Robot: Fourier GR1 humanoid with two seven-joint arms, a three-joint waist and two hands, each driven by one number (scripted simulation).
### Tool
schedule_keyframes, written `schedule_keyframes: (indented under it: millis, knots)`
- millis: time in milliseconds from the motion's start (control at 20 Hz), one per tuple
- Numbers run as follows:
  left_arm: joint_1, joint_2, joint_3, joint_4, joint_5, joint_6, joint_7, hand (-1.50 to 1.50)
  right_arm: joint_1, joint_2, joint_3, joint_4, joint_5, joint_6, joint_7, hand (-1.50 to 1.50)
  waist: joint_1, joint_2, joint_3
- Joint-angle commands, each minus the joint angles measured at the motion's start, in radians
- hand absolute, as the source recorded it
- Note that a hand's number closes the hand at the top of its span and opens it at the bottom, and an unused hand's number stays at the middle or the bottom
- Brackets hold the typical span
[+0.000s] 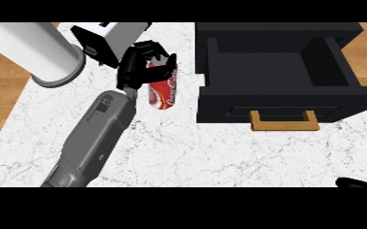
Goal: Pick up the can, place it into the drawer and close the drawer
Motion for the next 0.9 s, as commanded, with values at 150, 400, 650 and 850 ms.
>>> schedule_keyframes:
  millis: [150,400,650,850]
  knots:
    - [-0.102,-0.025,-0.021,-0.195,-0.029,0.094,0.258,1.50,0.003,-0.019,-0.046,0.044,-0.040,0.028,-0.017,-1.50,0.002,-0.001,0.000]
    - [-0.239,-0.027,-0.008,-0.189,-0.072,0.134,0.365,1.50,-0.063,0.006,0.058,-0.034,0.072,-0.040,0.078,-1.50,0.002,0.001,-0.001]
    - [-0.411,-0.061,0.036,-0.038,-0.111,0.139,0.382,1.50,-0.036,-0.030,-0.031,0.049,-0.009,0.028,-0.008,-1.50,-0.014,0.006,0.000]
    - [-0.556,-0.098,0.033,0.059,-0.118,0.202,0.426,1.50,-0.036,0.004,0.008,0.025,0.017,0.006,0.002,-1.50,-0.025,0.008,0.000]
